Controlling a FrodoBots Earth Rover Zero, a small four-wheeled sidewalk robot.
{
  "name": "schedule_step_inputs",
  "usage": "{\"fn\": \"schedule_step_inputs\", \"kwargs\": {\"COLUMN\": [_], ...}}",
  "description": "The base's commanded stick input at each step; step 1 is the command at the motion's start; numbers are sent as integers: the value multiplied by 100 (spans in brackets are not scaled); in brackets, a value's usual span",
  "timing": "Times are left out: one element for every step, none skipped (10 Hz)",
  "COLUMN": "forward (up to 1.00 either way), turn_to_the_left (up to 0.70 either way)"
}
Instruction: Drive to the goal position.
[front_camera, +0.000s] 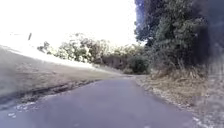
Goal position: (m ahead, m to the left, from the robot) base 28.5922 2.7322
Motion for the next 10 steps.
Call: {"fn": "schedule_step_inputs", "kwargs": {"forward": [100,100,100,100,100,100,100,100,100,100], "turn_to_the_left": [0,0,0,0,0,0,0,0,0,0]}}
